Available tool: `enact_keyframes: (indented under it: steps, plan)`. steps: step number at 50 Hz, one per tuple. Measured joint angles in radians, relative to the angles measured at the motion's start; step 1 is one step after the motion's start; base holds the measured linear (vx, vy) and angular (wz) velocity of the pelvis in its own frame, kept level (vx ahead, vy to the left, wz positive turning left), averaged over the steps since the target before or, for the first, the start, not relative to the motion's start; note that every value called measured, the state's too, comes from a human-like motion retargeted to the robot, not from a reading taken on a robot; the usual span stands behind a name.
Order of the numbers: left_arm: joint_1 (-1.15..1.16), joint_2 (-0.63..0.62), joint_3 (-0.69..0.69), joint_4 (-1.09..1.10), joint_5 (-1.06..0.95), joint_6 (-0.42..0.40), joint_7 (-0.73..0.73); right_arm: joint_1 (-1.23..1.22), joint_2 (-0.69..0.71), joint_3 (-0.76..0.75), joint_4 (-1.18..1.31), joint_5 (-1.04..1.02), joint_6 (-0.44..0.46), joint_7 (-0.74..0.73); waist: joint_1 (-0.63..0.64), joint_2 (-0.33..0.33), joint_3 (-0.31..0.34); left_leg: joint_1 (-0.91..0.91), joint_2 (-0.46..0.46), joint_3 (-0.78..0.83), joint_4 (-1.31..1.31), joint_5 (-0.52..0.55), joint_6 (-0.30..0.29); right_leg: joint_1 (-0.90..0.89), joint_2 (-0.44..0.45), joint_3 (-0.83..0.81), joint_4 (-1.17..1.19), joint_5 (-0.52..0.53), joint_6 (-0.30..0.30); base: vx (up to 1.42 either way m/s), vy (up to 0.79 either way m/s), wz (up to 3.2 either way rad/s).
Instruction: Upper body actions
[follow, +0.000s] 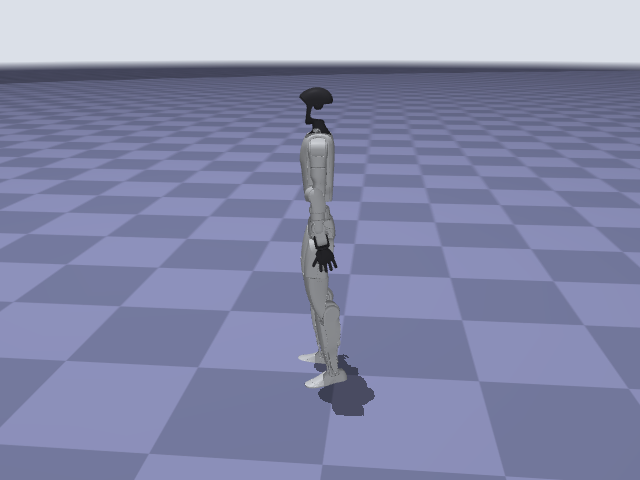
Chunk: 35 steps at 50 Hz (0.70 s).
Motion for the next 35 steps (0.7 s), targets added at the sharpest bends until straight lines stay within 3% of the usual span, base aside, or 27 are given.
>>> enact_keyframes:
  steps: [17, 23, 25, 30, 35]
  plan:
    - [0.046, 0.03, 0.012, -0.05, 0.086, 0.002, -0.045, -0.006, -0.013, -0.003, -0.015, -0.029, -0.003, 0.005, -0.049, 0.014, 0.012, -0.015, 0.08, -0.021, 0.052, 0.007, -0.062, -0.003, 0.066, 0.028, 0.01, -0.034, -0.05, -0.06, -0.18, 0.06]
    - [0.072, 0.047, 0.023, -0.056, 0.119, 0.002, -0.015, 0.0, -0.02, -0.024, -0.009, -0.02, 0.002, 0.016, -0.037, -0.024, 0.003, -0.041, 0.093, 0.036, 0.165, 0.037, -0.03, 0.005, 0.052, 0.061, 0.004, -0.031, -0.067, -0.03, -0.19, -0.19]
    - [0.077, 0.044, 0.031, -0.058, 0.11, 0.0, 0.002, 0.001, -0.029, -0.035, -0.01, -0.019, 0.0, 0.011, -0.039, -0.053, 0.007, -0.084, 0.089, 0.04, 0.272, 0.014, 0.027, 0.011, 0.018, 0.069, 0.003, -0.027, -0.067, -0.06, -0.12, -0.08]
    - [0.093, 0.032, 0.057, -0.07, 0.092, -0.015, -0.004, 0.0, -0.055, -0.043, -0.005, -0.019, 0.012, -0.003, -0.02, -0.043, 0.016, -0.202, 0.03, -0.126, 0.329, -0.005, -0.002, 0.018, 0.019, 0.083, 0.001, -0.019, -0.078, -0.05, -0.06, -0.2]
    - [0.097, 0.029, 0.059, -0.081, 0.092, -0.02, -0.012, -0.007, -0.069, -0.048, 0.007, 0.011, 0.015, -0.011, 0.029, -0.032, 0.081, -0.305, -0.003, -0.182, 0.226, -0.004, -0.024, 0.064, 0.034, 0.095, -0.002, -0.015, -0.095, -0.05, -0.03, -0.29]
